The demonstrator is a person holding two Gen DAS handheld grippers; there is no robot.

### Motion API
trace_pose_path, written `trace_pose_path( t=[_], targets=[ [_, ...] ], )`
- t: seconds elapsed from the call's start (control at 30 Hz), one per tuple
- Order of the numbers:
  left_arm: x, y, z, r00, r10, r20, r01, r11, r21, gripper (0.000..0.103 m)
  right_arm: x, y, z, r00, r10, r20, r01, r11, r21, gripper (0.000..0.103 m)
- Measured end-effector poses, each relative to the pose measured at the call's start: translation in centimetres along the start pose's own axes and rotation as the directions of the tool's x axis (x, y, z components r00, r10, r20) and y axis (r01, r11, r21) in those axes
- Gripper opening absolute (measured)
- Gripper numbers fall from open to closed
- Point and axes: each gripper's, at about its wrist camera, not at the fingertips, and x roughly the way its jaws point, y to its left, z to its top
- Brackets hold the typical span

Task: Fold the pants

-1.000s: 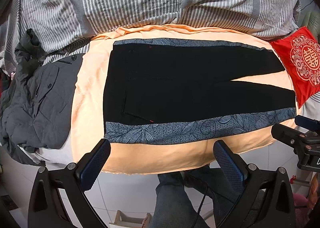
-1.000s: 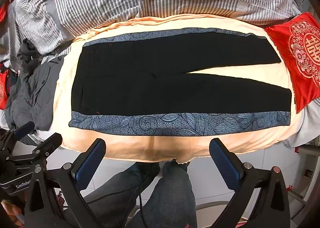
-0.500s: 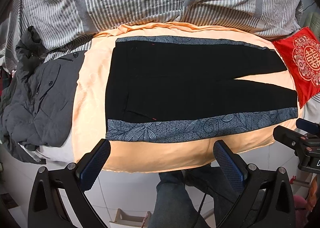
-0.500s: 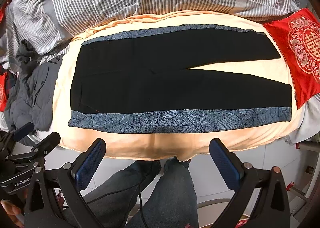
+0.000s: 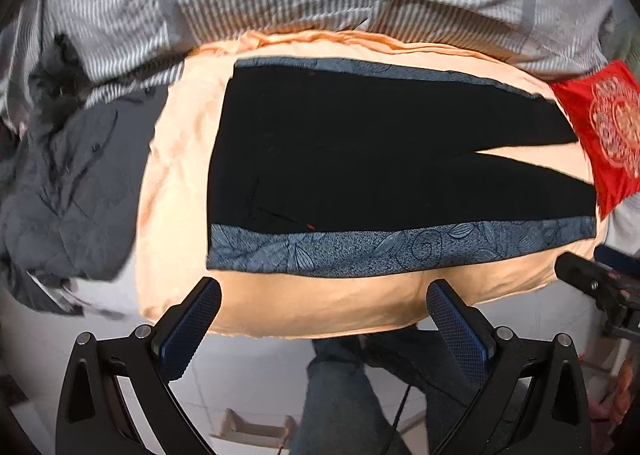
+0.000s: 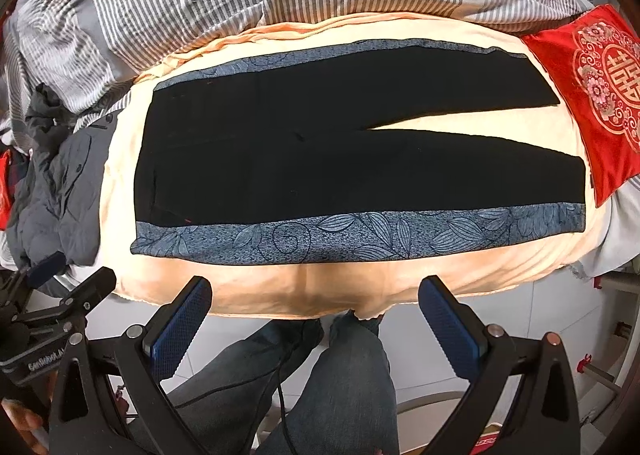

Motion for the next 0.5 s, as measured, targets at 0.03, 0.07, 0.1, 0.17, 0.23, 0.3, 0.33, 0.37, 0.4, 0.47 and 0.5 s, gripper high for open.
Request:
trace_pose_path(
  t=[0.03, 0.07, 0.1, 0.17, 0.23, 0.3, 0.33, 0.37, 0.4, 0.47, 0.5],
  targets=[
    [0.3, 0.4, 0.0, 1.000, -0.006, -0.006, 0.006, 1.000, -0.021, 0.103, 0.2, -0.2, 0.0, 1.000, 0.010, -0.006, -0.010, 1.000, 0.007, 0.103],
    [0.7, 1.0, 0.0, 1.000, -0.015, -0.012, 0.014, 0.999, -0.048, 0.103, 0.5, -0.5, 0.0, 1.000, 0.024, -0.017, -0.024, 1.000, 0.019, 0.103],
    [1.0, 1.4, -0.1, 1.000, -0.025, -0.019, 0.024, 0.997, -0.071, 0.103, 0.8, -0.9, 0.0, 0.999, 0.047, -0.027, -0.046, 0.998, 0.040, 0.103],
    [1.8, 2.1, -0.2, 0.999, -0.041, -0.031, 0.038, 0.994, -0.106, 0.103, 2.0, -2.0, -0.1, 0.992, 0.111, -0.054, -0.105, 0.989, 0.104, 0.103],
    [3.0, 2.8, -0.3, 0.998, -0.052, -0.044, 0.045, 0.990, -0.137, 0.103, 3.2, -2.8, -0.3, 0.981, 0.179, -0.076, -0.165, 0.973, 0.161, 0.103],
    [4.5, 3.5, -0.5, 0.996, -0.062, -0.059, 0.051, 0.984, -0.168, 0.103, 4.8, -3.7, -0.5, 0.963, 0.256, -0.087, -0.231, 0.946, 0.228, 0.103],
    [5.5, 3.9, -0.6, 0.995, -0.069, -0.069, 0.055, 0.981, -0.188, 0.103, 5.7, -4.1, -0.7, 0.954, 0.287, -0.089, -0.256, 0.931, 0.260, 0.103],
    [6.5, 4.3, -0.7, 0.994, -0.073, -0.077, 0.056, 0.977, -0.205, 0.103, 6.9, -4.6, -0.9, 0.937, 0.338, -0.084, -0.300, 0.906, 0.298, 0.103],
    [7.3, 4.5, -0.9, 0.994, -0.079, -0.082, 0.060, 0.974, -0.219, 0.103, 7.6, -4.9, -1.0, 0.927, 0.368, -0.078, -0.327, 0.890, 0.318, 0.103],
    [8.8, 4.9, -1.0, 0.993, -0.087, -0.084, 0.064, 0.967, -0.245, 0.103, 9.7, -5.4, -1.6, 0.904, 0.421, -0.070, -0.370, 0.856, 0.362, 0.103],
    [9.7, 5.1, -1.1, 0.992, -0.094, -0.088, 0.068, 0.962, -0.263, 0.103, 10.9, -5.6, -1.8, 0.892, 0.447, -0.069, -0.390, 0.837, 0.383, 0.101]
  ],
)
